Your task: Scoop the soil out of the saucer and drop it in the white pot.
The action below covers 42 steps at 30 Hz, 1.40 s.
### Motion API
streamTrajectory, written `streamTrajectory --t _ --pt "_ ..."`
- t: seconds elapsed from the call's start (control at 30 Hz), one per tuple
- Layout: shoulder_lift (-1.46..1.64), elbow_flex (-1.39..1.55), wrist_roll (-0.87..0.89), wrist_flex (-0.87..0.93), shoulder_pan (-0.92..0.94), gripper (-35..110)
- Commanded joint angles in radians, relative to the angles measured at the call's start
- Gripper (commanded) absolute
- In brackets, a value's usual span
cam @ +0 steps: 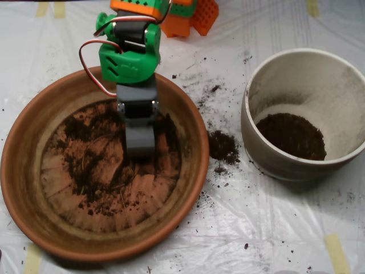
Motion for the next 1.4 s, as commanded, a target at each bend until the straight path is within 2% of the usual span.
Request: streamTrajectory --t 0.0,0.07,0.27,0.47,0.77,1.37 --pt "0.06 0.046 -0.029 0.002 0.034 8" --pt "0.098 0.086 -0.048 -0.009 0.037 0" --pt "0.126 0.101 -0.067 0.055 0.014 -1" --pt "0.31 0.032 0.046 0.133 -0.008 -1" --pt "0.517 -0.232 0.209 0.311 -0.152 -1" --pt "0.348 -0.746 0.259 0.471 -0.518 -1"
